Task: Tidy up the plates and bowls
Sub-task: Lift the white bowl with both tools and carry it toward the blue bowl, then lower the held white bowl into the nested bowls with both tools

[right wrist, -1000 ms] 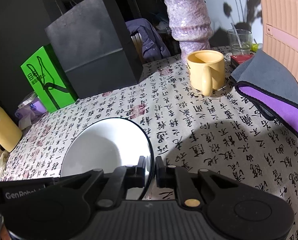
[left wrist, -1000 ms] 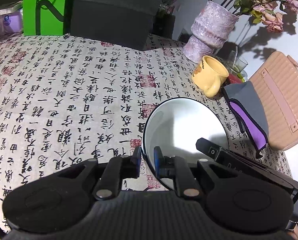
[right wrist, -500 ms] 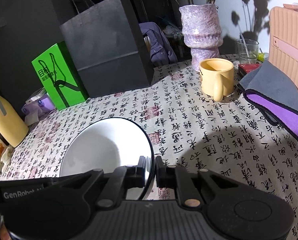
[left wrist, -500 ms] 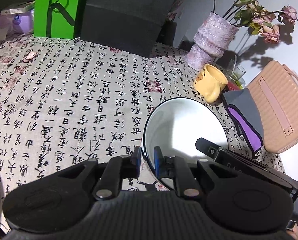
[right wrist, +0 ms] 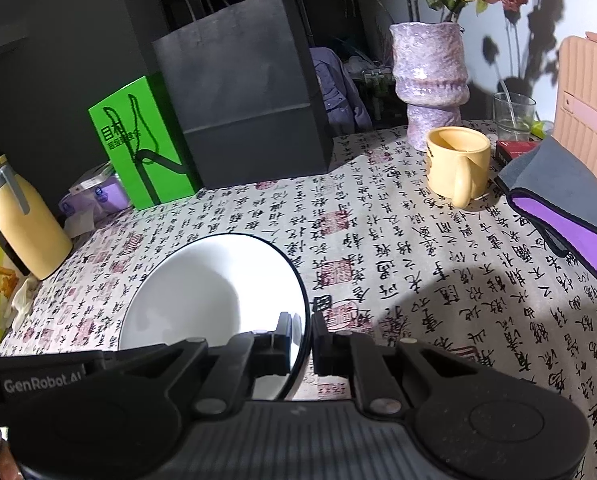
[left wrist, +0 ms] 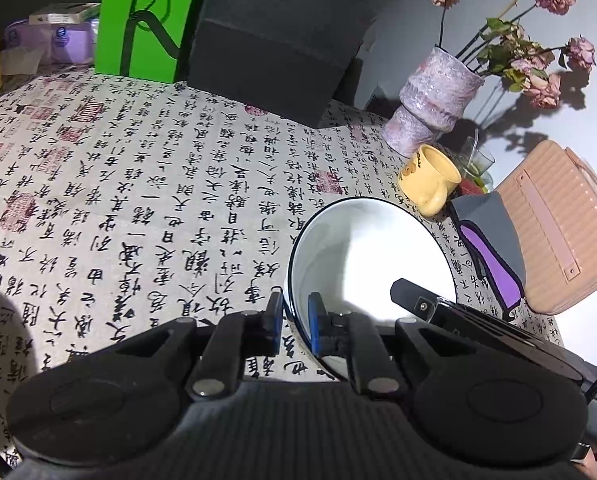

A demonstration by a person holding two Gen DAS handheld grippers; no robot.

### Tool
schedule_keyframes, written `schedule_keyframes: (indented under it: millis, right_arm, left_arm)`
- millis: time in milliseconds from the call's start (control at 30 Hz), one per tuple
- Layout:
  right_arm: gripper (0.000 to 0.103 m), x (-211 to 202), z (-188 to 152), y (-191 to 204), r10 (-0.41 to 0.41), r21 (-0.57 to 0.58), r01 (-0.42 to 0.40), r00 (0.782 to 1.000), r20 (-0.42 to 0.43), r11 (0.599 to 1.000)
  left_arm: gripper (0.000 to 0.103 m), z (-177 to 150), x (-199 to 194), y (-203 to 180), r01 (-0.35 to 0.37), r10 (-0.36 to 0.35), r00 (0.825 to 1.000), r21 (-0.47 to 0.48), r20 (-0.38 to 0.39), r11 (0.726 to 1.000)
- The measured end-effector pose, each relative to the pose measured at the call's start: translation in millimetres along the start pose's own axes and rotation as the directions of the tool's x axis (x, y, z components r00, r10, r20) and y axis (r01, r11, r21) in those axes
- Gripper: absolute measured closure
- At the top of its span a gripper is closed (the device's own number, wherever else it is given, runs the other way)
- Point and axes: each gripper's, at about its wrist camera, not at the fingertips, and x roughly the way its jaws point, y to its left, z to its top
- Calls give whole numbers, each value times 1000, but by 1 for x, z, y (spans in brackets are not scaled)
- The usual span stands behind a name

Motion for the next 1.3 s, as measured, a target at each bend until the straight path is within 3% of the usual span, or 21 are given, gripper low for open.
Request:
schedule_keyframes:
  millis: [1300]
  right_arm:
    - [93,-30,-23,104,57,-136,-54,998,21,989]
  left_arm:
    - [90,-17,-88,81,-7,20,992,-98,126,995]
